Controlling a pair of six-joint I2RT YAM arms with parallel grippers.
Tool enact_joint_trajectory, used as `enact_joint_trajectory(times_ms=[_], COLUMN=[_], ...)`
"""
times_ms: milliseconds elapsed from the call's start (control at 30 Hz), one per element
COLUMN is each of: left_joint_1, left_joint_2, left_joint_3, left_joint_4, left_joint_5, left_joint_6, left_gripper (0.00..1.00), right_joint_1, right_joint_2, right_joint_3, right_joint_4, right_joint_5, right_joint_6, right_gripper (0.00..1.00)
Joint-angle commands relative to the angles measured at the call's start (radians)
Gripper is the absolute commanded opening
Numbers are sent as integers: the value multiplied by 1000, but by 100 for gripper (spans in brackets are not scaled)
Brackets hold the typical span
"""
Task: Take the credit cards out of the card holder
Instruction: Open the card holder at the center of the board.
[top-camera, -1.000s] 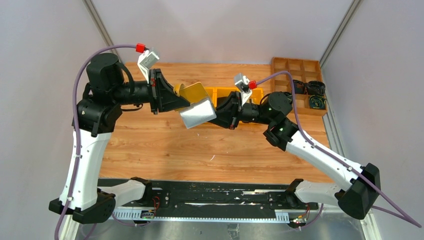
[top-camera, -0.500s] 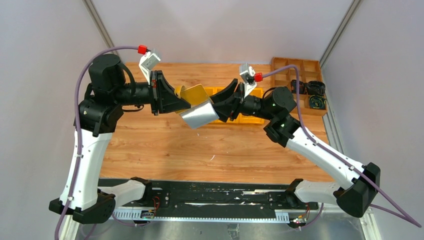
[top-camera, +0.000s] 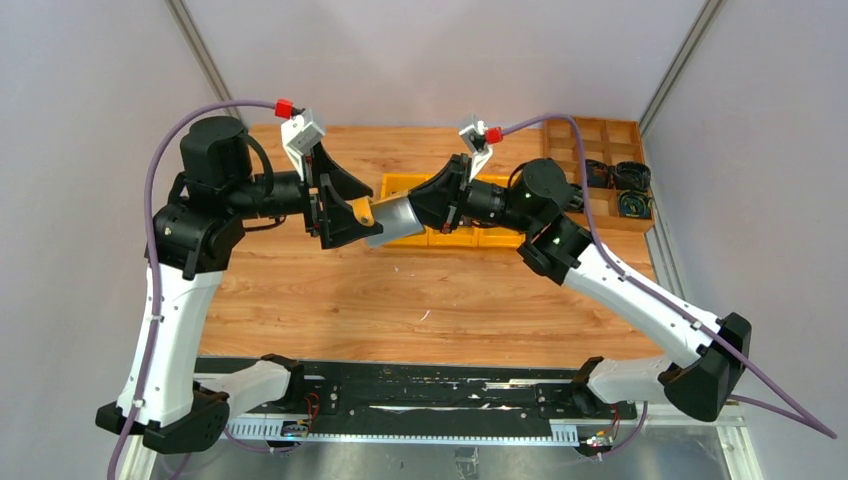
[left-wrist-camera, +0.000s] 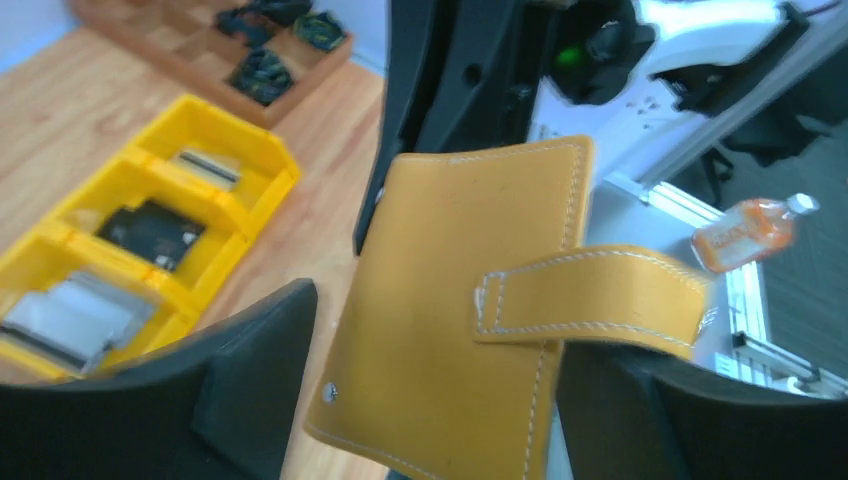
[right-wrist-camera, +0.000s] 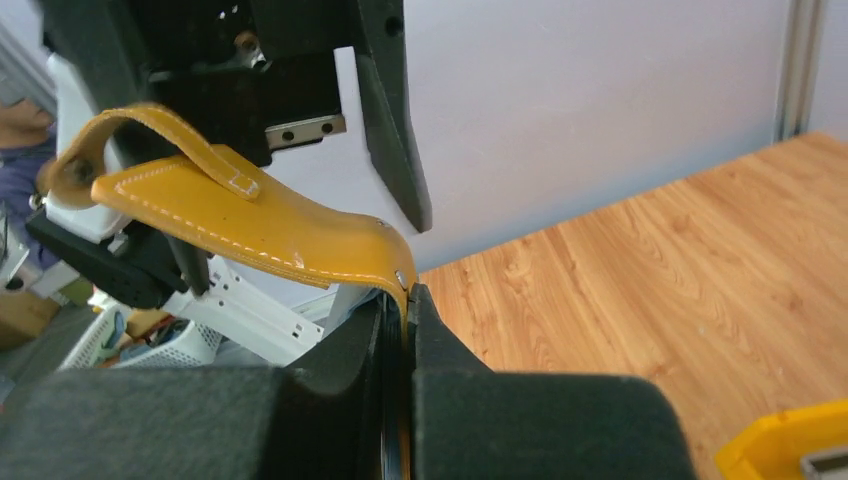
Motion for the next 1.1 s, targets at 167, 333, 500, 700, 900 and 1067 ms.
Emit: enact_joint_trajectory(times_ms=[167,333,500,700,900,1067], left_joint_1=[-3,-85,-245,-306,-329,-329], left_joint_2=[-181,-291,-321,-355,-355,-364], left_joint_3=[-192,-381,-505,-601,-630,-615], left_joint_4=[4,128,240,342,416,460], left_joint_5=[-398,-512,-707,-837,-964,-1011], left_joint_6=[575,652,706,725,702,697], left_gripper=[100,100,100,100,100,100], right_joint_1=[121,253,313,327,335,337], right_joint_2=[103,225,314,323,323,303], right_joint_3=[359,519,615,638,639,601], right_joint_4=[-771,-918,-947,-926,-897,-882], right_joint_5=[565,847,942,975,969,973], right_joint_6=[-46,-58,-38,-16,-2,-12], right_gripper=[0,0,0,0,0,0])
